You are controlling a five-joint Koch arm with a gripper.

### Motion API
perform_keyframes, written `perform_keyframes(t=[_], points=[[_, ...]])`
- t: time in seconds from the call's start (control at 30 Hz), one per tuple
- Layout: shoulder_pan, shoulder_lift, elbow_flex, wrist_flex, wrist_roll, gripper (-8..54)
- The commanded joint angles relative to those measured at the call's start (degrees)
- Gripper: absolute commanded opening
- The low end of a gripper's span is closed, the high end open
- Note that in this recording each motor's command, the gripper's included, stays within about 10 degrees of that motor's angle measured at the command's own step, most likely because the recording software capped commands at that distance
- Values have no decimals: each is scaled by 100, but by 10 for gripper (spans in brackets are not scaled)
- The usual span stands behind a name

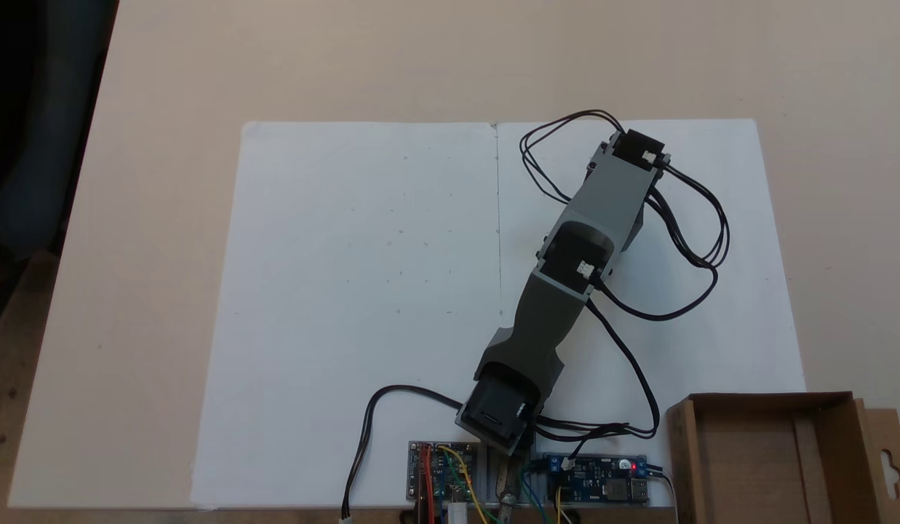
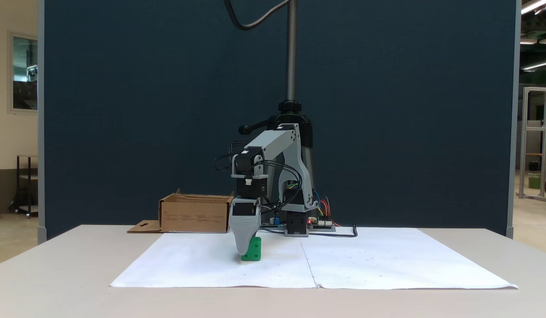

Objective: Grasp a green dice and put it in the bin.

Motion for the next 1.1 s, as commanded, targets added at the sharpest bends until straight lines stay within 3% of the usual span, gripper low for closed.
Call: perform_keyframes(t=[0.0,1.07], points=[[0,149,-185,-79,-519,407],[-193,-9,-123,-97,-510,381]])
